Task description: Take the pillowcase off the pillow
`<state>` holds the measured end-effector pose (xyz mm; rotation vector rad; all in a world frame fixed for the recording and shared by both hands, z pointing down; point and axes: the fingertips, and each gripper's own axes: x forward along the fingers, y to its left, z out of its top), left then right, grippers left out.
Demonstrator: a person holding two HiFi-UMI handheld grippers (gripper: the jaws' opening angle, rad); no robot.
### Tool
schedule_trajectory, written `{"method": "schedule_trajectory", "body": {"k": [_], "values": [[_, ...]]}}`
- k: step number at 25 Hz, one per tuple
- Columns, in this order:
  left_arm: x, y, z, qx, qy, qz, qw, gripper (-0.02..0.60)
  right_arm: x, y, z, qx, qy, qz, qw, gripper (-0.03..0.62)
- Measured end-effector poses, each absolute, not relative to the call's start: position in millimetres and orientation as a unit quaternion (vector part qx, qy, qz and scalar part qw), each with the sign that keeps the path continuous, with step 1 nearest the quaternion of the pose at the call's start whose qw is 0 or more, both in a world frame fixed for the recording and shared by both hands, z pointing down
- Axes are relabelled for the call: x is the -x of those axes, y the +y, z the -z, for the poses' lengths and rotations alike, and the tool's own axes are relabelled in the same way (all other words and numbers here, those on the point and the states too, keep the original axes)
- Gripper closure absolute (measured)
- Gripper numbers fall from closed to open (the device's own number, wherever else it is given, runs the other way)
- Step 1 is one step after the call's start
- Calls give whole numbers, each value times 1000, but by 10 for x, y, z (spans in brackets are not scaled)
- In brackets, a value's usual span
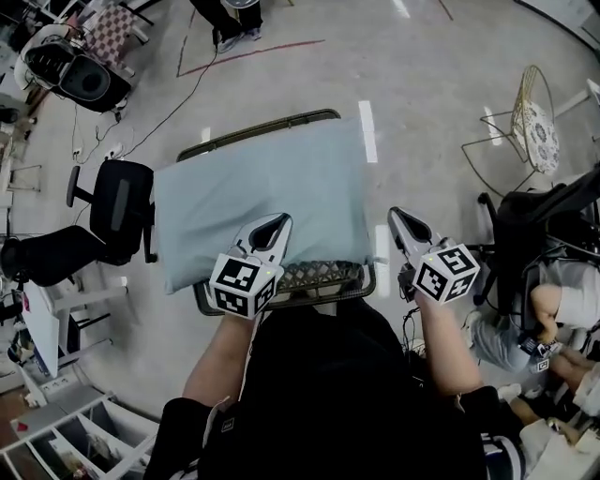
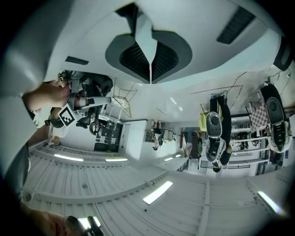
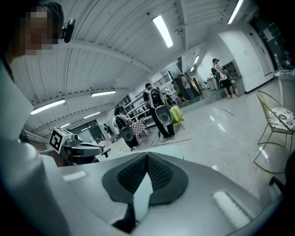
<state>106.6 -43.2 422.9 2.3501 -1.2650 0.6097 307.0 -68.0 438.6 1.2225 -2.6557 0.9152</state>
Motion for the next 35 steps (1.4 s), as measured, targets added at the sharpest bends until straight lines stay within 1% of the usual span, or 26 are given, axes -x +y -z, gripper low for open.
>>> {"method": "schedule_trajectory", "body": {"k": [2, 4, 7, 10, 13, 14, 16, 19, 22, 24, 27, 28, 29, 30, 31, 33, 35], "values": [[-1141, -399, -4429, -843, -430, -236, 221, 570, -3095, -691, -4562, -404, -859, -310, 54, 583], [-1227, -372, -4636, -845, -406, -251, 240, 523, -3107, -695, -4733, -409, -852, -320, 69, 583], [-1343, -305, -4967, -849, -371, -278, 254, 469, -3121, -664, -5023, -422, -838, -333, 97, 583], [-1470, -233, -5300, -851, -341, -309, 254, 419, -3136, -577, -5297, -427, -824, -354, 113, 583], [-1583, -128, -5654, -839, -327, -351, 254, 345, -3179, -411, -5551, -418, -818, -372, 137, 583], [-1607, -99, -5765, -834, -326, -367, 253, 332, -3204, -360, -5632, -416, -815, -377, 145, 583], [-1616, -77, -5945, -823, -328, -396, 240, 327, -3248, -286, -5767, -414, -809, -387, 153, 583], [-1570, -86, -6070, -810, -336, -433, 207, 330, -3255, -204, -5914, -408, -806, -398, 160, 583], [-1527, -91, -6085, -797, -343, -459, 190, 371, -3211, -121, -6062, -393, -805, -409, 170, 582], [-1487, -79, -6061, -793, -348, -463, 190, 435, -3180, -69, -6161, -385, -805, -416, 177, 582], [-1362, -25, -6032, -787, -357, -462, 200, 562, -3134, -10, -6307, -371, -803, -426, 190, 580], [-1312, -7, -6031, -784, -361, -461, 205, 572, -3111, 13, -6356, -362, -802, -433, 194, 580], [-1262, 7, -6031, -781, -366, -461, 210, 573, -3079, 44, -6400, -350, -803, -440, 199, 554], [-1215, 17, -6030, -778, -371, -460, 214, 574, -3038, 81, -6434, -335, -805, -446, 204, 467], [-1177, 24, -6029, -776, -375, -459, 218, 574, -2994, 119, -6456, -319, -809, -447, 209, 446], [-1123, 41, -6033, -772, -379, -457, 225, 574, -2900, 186, -6475, -291, -823, -434, 224, 442], [-1071, 63, -6042, -770, -381, -458, 230, 574, -2771, 251, -6466, -261, -838, -415, 240, 417]]}}
